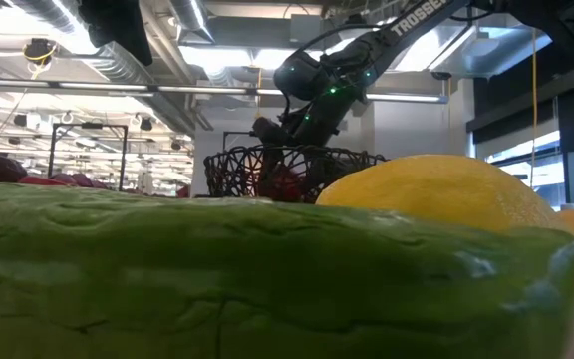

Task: Build produce basket
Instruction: Put the pomegranate into the wire basket

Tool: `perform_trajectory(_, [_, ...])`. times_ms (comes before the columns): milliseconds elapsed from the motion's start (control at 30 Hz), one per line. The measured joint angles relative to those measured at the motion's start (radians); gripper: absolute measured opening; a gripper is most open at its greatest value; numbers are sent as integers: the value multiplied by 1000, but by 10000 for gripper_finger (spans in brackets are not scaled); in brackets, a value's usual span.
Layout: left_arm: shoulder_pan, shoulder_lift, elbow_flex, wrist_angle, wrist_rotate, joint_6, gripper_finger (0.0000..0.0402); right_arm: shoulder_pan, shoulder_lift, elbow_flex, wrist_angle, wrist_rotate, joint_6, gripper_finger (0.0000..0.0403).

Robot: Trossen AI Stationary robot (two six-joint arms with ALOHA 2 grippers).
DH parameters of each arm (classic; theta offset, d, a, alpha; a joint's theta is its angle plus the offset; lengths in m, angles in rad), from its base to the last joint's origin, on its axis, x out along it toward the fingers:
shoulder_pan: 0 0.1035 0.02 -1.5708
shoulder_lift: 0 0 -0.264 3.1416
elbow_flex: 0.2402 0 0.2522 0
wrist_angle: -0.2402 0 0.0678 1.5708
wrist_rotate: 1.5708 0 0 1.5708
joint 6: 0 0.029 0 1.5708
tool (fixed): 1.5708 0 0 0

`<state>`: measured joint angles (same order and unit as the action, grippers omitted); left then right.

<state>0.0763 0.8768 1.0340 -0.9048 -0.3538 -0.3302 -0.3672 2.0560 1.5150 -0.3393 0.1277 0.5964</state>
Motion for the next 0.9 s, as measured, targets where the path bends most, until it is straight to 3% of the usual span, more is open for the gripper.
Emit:
perform_trajectory(267, [0,0,0,0,0,0,0,0,0,0,13,-58,-52,400])
perform_trajectory(700, [0,0,0,0,0,0,0,11,0,-1,34,-17,2,368])
perform_trajectory(900, [0,0,0,0,0,0,0,11,0,-1,35,-18,0,394])
